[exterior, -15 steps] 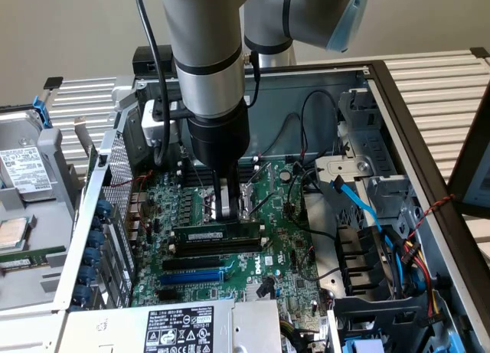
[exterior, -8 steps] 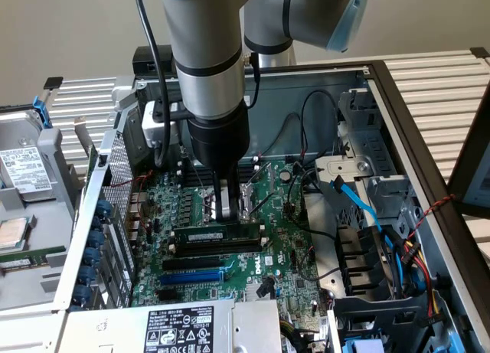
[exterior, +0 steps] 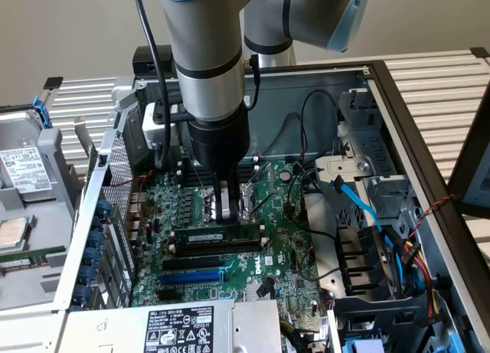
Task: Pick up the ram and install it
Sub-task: 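Insert the ram into the slot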
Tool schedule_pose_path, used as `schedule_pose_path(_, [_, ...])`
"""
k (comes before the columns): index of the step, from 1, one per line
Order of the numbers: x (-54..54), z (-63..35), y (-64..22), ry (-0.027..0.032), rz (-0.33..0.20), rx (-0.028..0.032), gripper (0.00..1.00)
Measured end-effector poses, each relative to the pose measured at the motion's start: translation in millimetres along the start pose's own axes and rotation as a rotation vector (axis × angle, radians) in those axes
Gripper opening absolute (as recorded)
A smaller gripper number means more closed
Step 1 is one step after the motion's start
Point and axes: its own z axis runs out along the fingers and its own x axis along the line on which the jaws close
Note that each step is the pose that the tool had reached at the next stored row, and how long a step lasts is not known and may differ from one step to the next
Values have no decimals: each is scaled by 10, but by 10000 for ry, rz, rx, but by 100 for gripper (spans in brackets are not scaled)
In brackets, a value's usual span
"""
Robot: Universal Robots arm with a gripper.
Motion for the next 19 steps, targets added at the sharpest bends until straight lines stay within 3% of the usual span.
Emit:
schedule_pose_path(5, [0,1,0,2,0,-50,12])
schedule_pose_path(19, [1,25,-4,1,1,-52,12])
